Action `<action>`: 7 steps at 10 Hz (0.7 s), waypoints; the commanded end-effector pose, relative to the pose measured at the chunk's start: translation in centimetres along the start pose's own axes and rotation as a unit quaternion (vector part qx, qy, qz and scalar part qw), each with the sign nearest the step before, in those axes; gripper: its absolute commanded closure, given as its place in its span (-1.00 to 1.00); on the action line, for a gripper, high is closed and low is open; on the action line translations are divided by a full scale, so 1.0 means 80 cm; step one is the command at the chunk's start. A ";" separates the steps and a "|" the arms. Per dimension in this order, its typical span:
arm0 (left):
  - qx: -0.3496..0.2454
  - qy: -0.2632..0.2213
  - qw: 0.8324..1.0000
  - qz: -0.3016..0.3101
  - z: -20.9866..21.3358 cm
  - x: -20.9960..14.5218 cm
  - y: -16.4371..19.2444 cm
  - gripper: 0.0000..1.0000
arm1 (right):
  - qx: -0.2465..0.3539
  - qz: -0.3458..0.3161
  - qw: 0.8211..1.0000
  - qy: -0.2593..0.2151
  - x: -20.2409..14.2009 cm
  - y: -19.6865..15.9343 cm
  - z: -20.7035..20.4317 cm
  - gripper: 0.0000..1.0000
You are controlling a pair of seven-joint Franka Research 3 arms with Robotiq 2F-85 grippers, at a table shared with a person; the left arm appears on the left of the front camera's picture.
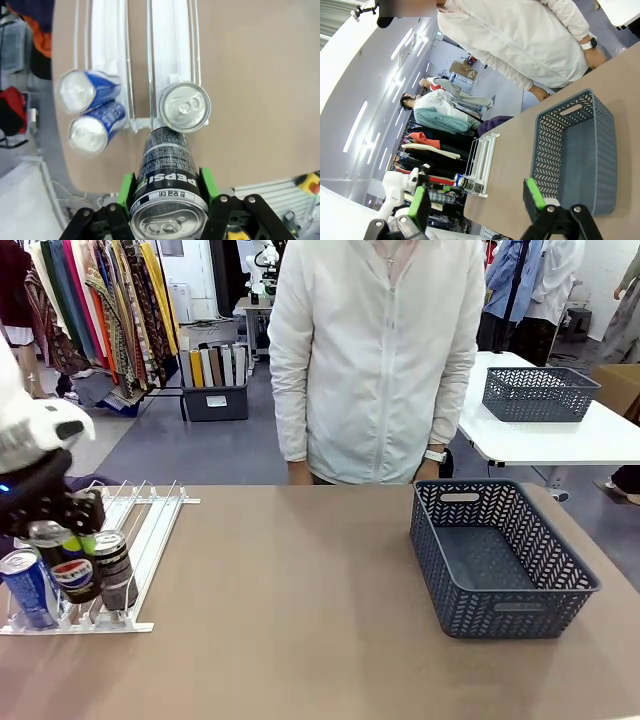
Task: Retrieve and store the cans from the dispenser.
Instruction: Pick up one can from the Automatic Can Dispenser and place it in the middle of the table.
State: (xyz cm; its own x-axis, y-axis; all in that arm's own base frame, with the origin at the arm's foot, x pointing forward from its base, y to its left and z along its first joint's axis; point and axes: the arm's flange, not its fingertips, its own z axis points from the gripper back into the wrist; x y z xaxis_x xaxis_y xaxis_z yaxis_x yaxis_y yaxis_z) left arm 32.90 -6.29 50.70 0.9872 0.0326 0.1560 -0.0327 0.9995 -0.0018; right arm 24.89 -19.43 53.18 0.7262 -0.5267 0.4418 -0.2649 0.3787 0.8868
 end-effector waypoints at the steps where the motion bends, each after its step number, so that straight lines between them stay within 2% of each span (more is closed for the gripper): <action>1: -0.017 -0.027 0.999 -0.012 0.062 0.002 0.012 1.00 | 0.010 0.007 1.000 -0.008 0.005 0.003 -0.003 -1.00; 3: -0.044 -0.092 0.995 -0.012 0.124 -0.016 0.022 1.00 | 0.010 0.007 1.000 -0.008 0.005 0.003 -0.003 -1.00; 5: -0.076 -0.128 0.989 -0.009 0.144 -0.027 0.035 1.00 | 0.010 0.007 1.000 -0.008 0.005 0.003 -0.003 -1.00; 6: -0.032 -0.087 0.996 -0.004 0.135 -0.018 0.023 1.00 | 0.010 0.007 1.000 -0.008 0.005 0.003 -0.003 -1.00; 7: -0.032 -0.087 0.996 -0.004 0.135 -0.018 0.023 1.00 | 0.010 0.007 1.000 -0.008 0.005 0.003 -0.003 -1.00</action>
State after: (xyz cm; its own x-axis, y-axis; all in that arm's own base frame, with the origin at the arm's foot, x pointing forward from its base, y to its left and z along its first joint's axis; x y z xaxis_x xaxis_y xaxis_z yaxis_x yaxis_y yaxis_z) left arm 29.15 -4.20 61.62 0.9375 0.0333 0.3463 -0.0053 0.9967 -0.0815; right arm 24.91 -19.43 53.15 0.7270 -0.5265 0.4408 -0.2641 0.3782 0.8872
